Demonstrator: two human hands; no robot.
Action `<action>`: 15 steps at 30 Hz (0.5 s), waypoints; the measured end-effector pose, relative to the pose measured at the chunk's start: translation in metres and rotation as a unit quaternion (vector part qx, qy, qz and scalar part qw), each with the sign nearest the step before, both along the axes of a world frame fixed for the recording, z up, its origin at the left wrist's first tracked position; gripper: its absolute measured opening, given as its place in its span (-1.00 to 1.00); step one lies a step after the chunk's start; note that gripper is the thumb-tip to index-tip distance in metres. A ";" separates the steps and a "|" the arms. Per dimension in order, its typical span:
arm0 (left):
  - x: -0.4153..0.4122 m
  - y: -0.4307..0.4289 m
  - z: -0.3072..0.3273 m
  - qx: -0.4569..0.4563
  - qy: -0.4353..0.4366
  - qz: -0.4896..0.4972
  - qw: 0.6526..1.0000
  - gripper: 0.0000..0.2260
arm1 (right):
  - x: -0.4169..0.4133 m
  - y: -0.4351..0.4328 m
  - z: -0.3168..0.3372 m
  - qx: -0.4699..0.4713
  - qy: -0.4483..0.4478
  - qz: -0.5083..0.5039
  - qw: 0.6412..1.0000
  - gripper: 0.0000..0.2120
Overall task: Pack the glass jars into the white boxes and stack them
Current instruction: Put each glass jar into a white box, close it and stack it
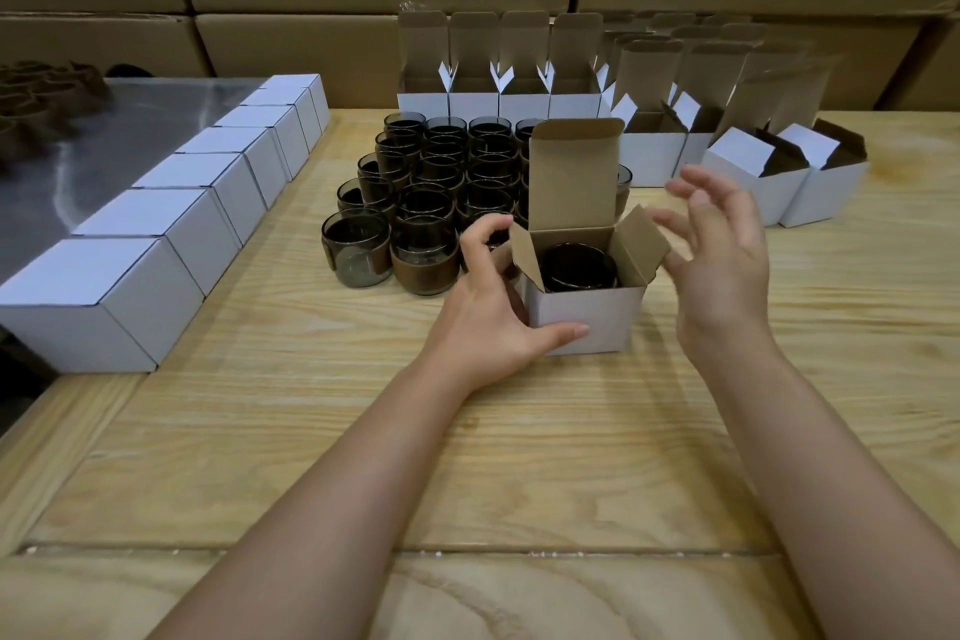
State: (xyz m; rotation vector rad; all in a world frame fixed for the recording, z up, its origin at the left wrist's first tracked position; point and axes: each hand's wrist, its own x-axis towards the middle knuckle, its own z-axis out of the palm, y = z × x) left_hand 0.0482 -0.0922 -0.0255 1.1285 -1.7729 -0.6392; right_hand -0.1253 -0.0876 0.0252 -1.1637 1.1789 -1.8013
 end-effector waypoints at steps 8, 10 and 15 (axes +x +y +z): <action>-0.001 0.000 -0.002 -0.030 -0.027 -0.047 0.998 -0.37 | 0.000 -0.004 -0.021 0.109 -0.055 0.175 0.977 -0.64; -0.001 -0.001 -0.002 -0.032 -0.028 -0.045 0.998 -0.43 | 0.002 -0.005 -0.021 0.091 -0.011 0.190 0.977 -0.57; -0.001 0.002 0.001 -0.017 -0.023 -0.052 0.998 -0.44 | 0.000 -0.007 -0.020 0.019 0.045 0.217 0.975 -0.36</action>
